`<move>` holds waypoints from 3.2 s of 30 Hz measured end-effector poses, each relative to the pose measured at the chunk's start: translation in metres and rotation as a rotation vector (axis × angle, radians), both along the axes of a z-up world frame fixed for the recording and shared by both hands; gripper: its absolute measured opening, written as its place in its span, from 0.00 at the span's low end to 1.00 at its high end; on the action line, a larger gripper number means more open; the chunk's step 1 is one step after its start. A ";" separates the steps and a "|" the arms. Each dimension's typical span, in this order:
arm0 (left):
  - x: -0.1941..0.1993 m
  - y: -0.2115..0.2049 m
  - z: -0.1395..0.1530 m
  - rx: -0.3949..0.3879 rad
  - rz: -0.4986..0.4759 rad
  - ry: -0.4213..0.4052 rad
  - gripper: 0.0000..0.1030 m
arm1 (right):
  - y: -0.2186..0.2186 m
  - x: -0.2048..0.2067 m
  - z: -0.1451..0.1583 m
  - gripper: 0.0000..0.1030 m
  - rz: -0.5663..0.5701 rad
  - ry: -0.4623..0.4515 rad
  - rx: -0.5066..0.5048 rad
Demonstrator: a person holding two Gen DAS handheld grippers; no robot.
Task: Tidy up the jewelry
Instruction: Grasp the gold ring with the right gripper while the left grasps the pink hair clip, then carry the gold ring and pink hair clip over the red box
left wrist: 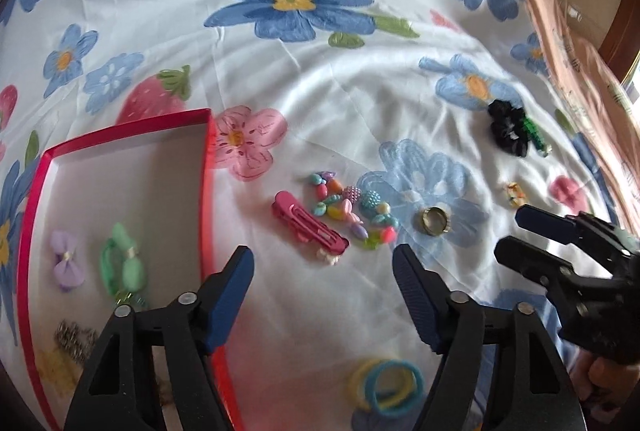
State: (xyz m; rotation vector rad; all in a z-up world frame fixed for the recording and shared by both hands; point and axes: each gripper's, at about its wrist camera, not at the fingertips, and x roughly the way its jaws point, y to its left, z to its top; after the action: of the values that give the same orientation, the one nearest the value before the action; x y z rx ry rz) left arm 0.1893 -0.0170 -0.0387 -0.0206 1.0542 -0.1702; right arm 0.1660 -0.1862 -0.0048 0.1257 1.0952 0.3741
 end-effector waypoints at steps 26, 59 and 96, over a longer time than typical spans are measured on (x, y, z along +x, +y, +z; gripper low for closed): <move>0.007 0.014 -0.010 -0.084 -0.024 0.004 0.20 | 0.048 0.025 -0.036 0.22 0.141 0.002 -0.141; -0.143 0.098 0.070 -0.151 0.064 -0.141 0.20 | 0.091 -0.032 0.031 0.22 0.178 -0.046 0.059; -0.178 0.187 0.029 -0.164 0.246 -0.091 0.20 | 0.231 -0.062 -0.001 0.22 0.447 0.066 0.072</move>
State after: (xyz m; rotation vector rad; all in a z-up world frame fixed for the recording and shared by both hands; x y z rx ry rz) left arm 0.0111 0.1696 -0.0101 -0.2873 0.9356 -0.0341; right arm 0.1042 0.0447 -0.0060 -0.0461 1.1728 0.8144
